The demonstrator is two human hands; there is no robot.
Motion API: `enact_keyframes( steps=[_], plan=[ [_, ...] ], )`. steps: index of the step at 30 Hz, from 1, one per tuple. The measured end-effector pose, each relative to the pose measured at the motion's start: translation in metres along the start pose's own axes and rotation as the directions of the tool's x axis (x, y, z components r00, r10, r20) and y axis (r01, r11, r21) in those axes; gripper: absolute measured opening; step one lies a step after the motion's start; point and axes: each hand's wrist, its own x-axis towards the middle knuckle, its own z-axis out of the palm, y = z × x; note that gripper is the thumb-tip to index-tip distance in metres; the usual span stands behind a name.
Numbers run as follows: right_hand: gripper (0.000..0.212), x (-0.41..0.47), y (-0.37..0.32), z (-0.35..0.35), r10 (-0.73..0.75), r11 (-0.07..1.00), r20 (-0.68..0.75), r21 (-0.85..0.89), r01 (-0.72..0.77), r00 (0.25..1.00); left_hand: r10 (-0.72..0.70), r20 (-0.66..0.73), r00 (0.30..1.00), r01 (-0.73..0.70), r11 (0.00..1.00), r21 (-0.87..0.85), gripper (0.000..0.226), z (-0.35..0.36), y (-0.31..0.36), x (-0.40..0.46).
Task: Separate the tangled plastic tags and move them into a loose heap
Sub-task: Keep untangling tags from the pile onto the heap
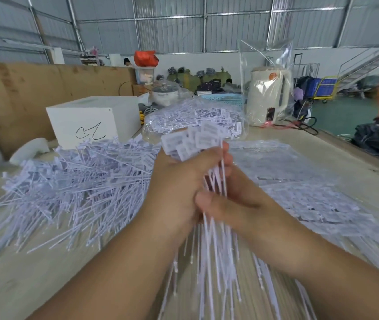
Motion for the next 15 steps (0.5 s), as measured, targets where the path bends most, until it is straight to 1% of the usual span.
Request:
enact_keyframes(
  steps=[1, 2, 3, 5, 7, 8, 10, 12, 15],
  plan=[
    [0.034, -0.003, 0.000, 0.002, 0.030, 0.999, 0.098, -0.029, -0.027, 0.995, 0.016, -0.023, 1.000, -0.016, 1.000, -0.017, 0.028, -0.004, 0.000, 0.002],
    [0.031, -0.006, -0.001, 0.004, 0.067, 0.996, 0.142, -0.075, -0.057, 0.988, 0.041, -0.047, 0.998, -0.042, 0.999, -0.025, 0.027, -0.007, 0.000, 0.005],
    [0.029, -0.007, 0.000, 0.006, 0.110, 0.987, 0.129, -0.127, -0.093, 0.986, 0.055, -0.063, 0.997, -0.056, 0.998, -0.022, 0.026, -0.009, 0.001, 0.006],
    [0.022, -0.007, 0.001, 0.009, 0.169, 0.964, 0.057, -0.216, -0.153, 0.984, 0.090, -0.081, 0.993, -0.089, 0.996, 0.010, 0.025, -0.009, 0.002, 0.007],
    [0.010, -0.006, 0.000, 0.010, 0.179, 0.952, -0.017, -0.251, -0.178, 0.984, 0.086, -0.089, 0.992, -0.082, 0.995, 0.053, 0.031, -0.006, 0.006, 0.005],
    [0.005, -0.006, 0.000, 0.008, 0.182, 0.955, -0.060, -0.226, -0.191, 0.982, 0.072, -0.078, 0.994, -0.067, 0.996, 0.062, 0.041, -0.005, 0.007, 0.004],
    [0.017, -0.006, -0.002, 0.006, 0.192, 0.968, -0.159, -0.134, -0.214, 0.968, 0.016, -0.052, 0.999, -0.014, 0.999, 0.032, 0.063, -0.005, 0.010, 0.003],
    [0.022, -0.005, -0.006, 0.004, 0.215, 0.975, -0.259, -0.004, -0.223, 0.942, -0.066, -0.027, 0.997, 0.065, 0.998, -0.026, 0.084, -0.003, 0.010, 0.000],
    [0.035, -0.005, -0.009, 0.001, 0.213, 0.975, -0.328, 0.137, -0.177, 0.920, -0.177, 0.026, 0.984, 0.178, 0.972, -0.155, 0.101, 0.001, 0.006, -0.006]
  ],
)
